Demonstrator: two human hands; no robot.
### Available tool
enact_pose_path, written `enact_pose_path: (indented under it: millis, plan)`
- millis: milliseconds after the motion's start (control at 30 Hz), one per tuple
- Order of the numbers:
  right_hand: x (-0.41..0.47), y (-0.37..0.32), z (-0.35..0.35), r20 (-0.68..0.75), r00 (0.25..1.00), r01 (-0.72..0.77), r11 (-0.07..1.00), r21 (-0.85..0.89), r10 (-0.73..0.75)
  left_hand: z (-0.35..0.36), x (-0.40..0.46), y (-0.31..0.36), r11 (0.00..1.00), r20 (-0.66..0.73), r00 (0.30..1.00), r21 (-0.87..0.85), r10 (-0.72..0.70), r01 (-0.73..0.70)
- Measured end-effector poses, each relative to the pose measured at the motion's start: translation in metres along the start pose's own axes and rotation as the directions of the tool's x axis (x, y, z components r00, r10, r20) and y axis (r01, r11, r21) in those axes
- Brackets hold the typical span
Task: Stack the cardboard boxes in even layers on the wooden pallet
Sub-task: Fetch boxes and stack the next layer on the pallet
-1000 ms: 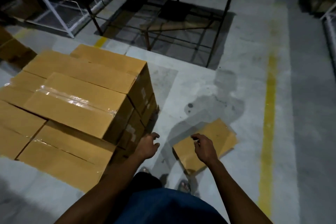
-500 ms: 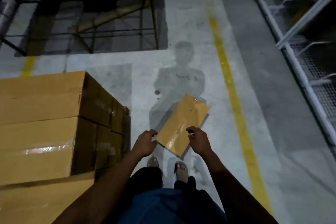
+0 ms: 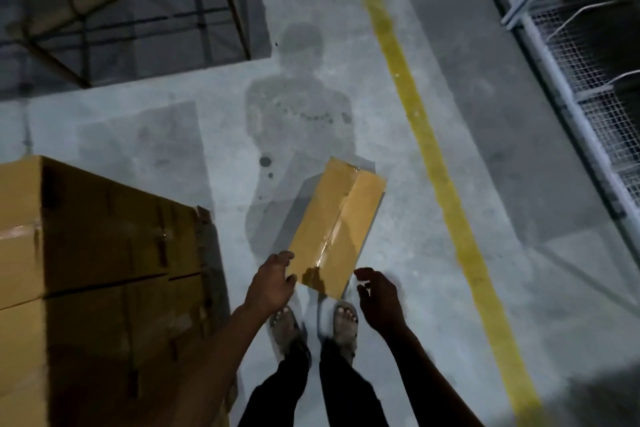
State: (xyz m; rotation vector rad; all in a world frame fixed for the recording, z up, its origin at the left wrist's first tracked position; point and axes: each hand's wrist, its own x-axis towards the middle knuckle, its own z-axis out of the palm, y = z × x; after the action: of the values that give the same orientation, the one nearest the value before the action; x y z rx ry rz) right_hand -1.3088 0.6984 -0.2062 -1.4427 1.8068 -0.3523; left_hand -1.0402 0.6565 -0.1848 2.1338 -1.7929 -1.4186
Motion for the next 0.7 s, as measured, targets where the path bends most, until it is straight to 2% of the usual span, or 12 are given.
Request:
enact_pose_path:
  millis: [167, 433, 567, 700]
  plan:
    - [0.048, 0.061, 0.055, 0.083, 0.992, -0.096, 0.995, 0.004, 0.096, 0.055, 0.073, -0.041, 1.0, -0.003, 1.0, 0.017, -0.004, 0.004]
    - [0.14, 0.163, 0.154, 0.064, 0.978, -0.202, 0.978, 0.052, 0.199, 0.145, 0.215, -0.109, 0.997, 0.028, 0.999, 0.065, -0.038, 0.036]
    - [0.177, 0.199, 0.19, 0.068, 0.964, -0.264, 0.96, 0.092, 0.258, 0.176, 0.283, -0.127, 0.994, 0.0, 1.0, 0.102, -0.03, 0.03]
    - [0.217, 0.232, 0.219, 0.074, 0.914, -0.406, 0.901, 0.152, 0.399, 0.202, 0.34, -0.147, 0.994, -0.017, 0.997, 0.081, -0.078, 0.079]
